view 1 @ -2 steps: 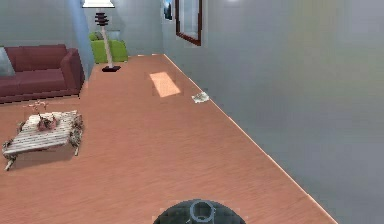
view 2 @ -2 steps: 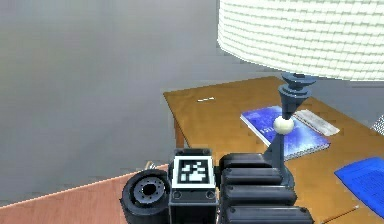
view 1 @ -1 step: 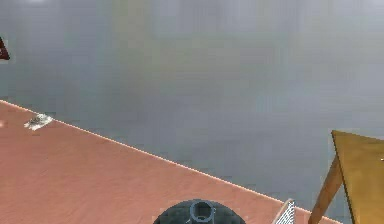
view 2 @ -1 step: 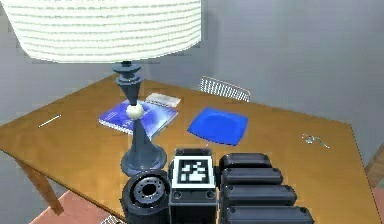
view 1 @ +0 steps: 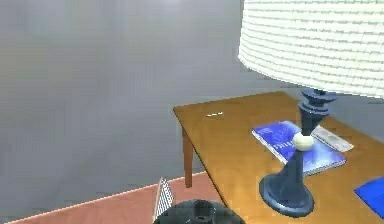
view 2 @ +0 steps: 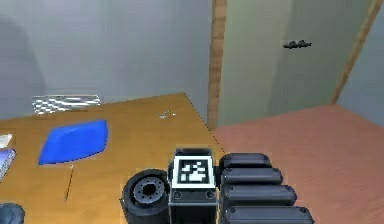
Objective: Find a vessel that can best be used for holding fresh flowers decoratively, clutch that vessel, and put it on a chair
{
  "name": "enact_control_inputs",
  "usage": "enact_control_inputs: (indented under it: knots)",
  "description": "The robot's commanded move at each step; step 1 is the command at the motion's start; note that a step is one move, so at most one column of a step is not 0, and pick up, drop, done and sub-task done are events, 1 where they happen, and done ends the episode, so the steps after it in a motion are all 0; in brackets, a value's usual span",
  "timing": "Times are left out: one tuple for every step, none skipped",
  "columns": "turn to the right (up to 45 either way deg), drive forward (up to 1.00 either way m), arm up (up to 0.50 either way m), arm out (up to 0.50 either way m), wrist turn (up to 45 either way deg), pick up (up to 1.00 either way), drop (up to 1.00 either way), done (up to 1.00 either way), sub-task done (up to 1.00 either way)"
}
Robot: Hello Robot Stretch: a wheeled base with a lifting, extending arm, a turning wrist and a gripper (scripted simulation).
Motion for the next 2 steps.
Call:
enact_control_inputs:
  knots:
    - [-45.0, 0.0, 0.0, 0.0, 0.0, 0.0, 0.0, 0.0, 0.0]
    - [-45.0, 0.0, 0.0, 0.0, 0.0, 0.0, 0.0, 0.0, 0.0]
